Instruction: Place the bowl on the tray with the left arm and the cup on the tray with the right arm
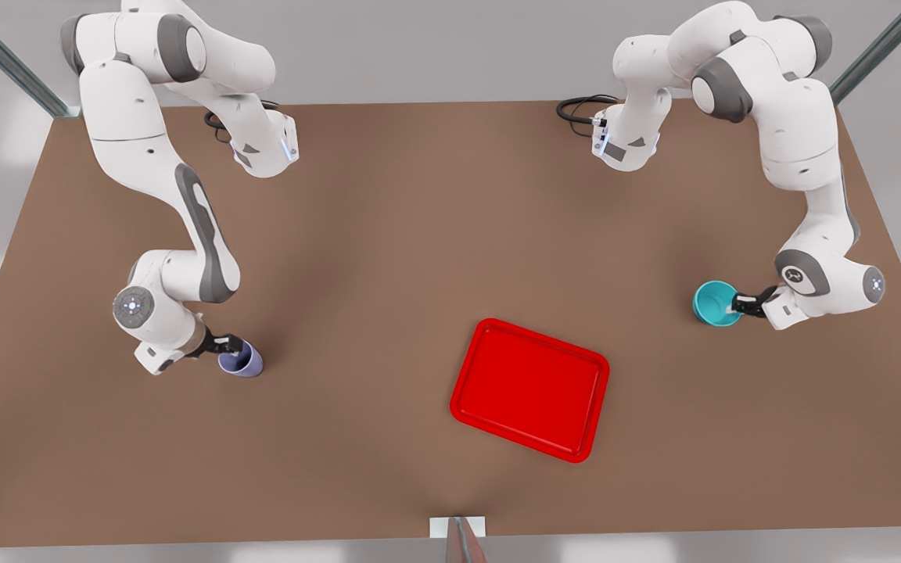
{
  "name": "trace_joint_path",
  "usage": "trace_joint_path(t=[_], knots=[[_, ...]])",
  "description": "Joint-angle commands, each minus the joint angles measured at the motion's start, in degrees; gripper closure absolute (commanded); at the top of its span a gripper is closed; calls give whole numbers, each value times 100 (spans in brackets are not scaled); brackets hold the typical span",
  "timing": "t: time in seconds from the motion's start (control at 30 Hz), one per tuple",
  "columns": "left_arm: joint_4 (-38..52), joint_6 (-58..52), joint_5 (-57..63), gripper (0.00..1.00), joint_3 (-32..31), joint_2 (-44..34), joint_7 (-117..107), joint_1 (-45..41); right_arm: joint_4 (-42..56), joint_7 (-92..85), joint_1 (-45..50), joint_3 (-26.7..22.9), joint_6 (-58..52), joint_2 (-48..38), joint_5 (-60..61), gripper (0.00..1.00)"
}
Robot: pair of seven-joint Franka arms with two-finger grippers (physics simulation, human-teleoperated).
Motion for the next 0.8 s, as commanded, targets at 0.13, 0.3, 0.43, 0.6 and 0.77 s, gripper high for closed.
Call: trace_joint_path(t=[0.13,0.3,0.43,0.6,0.77], knots=[[504,-613,-68,79,-244,-291,-575,-149,28,-26,26,0,18,113,348,0],[1277,-622,-77,79,-842,-238,-3379,-1186,37,-211,0,-26,62,166,348,17],[2173,-543,-341,79,-1457,385,-5401,-1248,-16,-264,9,-35,211,193,357,52],[2798,-192,-367,79,-1897,851,-7388,-1292,-7,-246,53,-35,211,210,453,68],[3246,239,-359,79,-2318,1230,-8583,-1335,11,-229,62,-35,211,236,479,69]])
